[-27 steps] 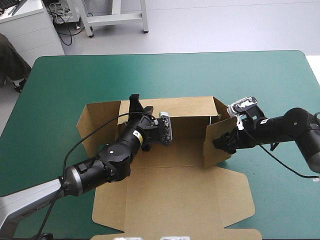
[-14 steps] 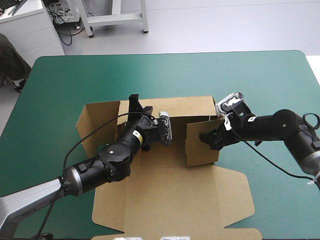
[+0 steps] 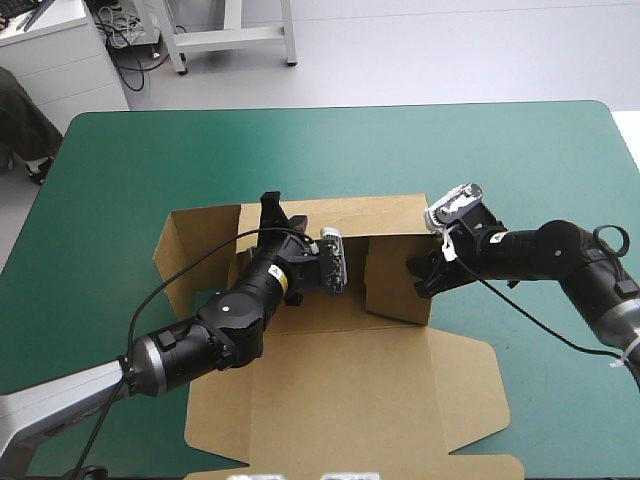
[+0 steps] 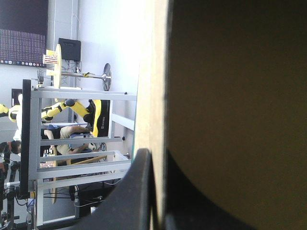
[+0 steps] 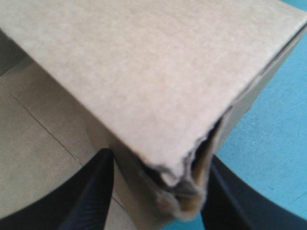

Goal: Fold the box

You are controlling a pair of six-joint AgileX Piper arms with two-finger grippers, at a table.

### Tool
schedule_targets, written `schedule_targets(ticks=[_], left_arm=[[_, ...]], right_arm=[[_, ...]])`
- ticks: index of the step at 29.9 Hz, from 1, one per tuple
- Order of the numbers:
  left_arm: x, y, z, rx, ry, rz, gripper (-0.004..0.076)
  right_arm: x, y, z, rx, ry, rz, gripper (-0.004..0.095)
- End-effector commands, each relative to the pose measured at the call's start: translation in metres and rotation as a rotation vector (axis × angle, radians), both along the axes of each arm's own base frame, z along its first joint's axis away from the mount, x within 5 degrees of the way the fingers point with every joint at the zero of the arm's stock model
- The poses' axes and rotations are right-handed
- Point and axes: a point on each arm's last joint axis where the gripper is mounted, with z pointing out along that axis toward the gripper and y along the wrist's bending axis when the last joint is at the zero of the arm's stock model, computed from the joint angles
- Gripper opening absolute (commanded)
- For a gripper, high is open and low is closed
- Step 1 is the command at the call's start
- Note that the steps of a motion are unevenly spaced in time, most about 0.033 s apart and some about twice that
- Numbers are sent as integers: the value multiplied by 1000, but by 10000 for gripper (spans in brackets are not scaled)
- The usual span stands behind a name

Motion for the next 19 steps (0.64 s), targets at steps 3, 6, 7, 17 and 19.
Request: schedule_targets(ticks=[3, 6, 7, 17, 19], left_arm=[[-10, -7, 8, -84, 25, -49, -32], [-9, -5, 8, -77, 22, -32, -32], [-9, -5, 8, -77, 23, -32, -32], [-13, -12, 17, -127, 18, -96, 108], [-15, -14, 23, -153, 15, -112, 206]], right_arm=[[1, 2, 11, 40, -35, -9, 111], [-1, 3, 10, 40, -17, 7, -19], [-1, 3, 10, 39, -13, 10, -20], [10, -8, 12, 39, -40, -199, -19], [12, -11, 12, 25, -43, -238, -19]])
